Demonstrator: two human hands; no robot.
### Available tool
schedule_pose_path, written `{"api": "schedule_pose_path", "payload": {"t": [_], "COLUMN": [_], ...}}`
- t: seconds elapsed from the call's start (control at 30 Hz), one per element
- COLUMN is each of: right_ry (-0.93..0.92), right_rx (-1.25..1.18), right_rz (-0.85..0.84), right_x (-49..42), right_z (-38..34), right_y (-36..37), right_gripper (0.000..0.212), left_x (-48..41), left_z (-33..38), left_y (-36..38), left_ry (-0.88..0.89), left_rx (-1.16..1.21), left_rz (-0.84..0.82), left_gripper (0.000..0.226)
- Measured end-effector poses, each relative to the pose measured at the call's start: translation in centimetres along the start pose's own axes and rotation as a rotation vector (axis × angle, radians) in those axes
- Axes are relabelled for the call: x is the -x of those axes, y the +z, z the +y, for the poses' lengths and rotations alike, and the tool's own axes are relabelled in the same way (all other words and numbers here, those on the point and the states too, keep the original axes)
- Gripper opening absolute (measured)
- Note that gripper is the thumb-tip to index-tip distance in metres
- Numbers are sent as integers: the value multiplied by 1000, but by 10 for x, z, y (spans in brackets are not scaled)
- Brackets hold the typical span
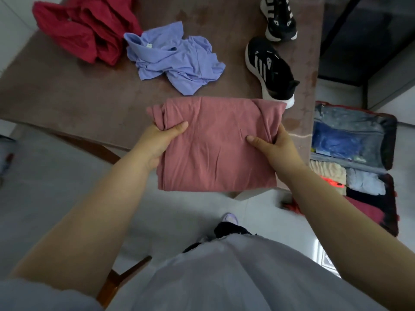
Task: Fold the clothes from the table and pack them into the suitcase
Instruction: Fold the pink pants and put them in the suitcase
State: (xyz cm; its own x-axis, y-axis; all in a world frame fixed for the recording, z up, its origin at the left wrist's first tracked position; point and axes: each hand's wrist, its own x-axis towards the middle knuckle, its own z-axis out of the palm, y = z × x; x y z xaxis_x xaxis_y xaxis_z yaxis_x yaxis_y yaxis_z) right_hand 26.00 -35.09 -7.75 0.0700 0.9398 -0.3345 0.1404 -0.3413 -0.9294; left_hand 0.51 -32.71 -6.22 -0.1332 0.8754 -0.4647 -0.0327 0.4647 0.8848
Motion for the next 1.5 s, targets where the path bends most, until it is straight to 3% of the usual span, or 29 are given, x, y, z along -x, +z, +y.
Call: {"api": "schedule_pose_path", "payload": {"t": [0.33, 0.57, 0.97, 1.07, 1.5], "right_ry": [38, 41, 93, 123, 207], "right_rx": [32, -22, 3, -27, -21], "right_rz": [155, 156, 178, 203, 420], "right_x": [76, 109, 156, 161, 108], "right_z": [47, 69, 131, 149, 194], "right_y": [-23, -74, -267, -308, -434], "right_gripper": [66, 65, 66, 65, 70], "left_x": [43, 83, 153, 160, 89], "left_z": [-53, -68, -127, -139, -145], "left_y": [20, 68, 258, 304, 474], "left_ry": [-26, -9, -18, -38, -128], "left_rx": [17, -45, -27, -46, -172], "left_rz": [-123, -139, -186, -194, -404], "left_gripper": [46, 38, 59, 51, 58]}}
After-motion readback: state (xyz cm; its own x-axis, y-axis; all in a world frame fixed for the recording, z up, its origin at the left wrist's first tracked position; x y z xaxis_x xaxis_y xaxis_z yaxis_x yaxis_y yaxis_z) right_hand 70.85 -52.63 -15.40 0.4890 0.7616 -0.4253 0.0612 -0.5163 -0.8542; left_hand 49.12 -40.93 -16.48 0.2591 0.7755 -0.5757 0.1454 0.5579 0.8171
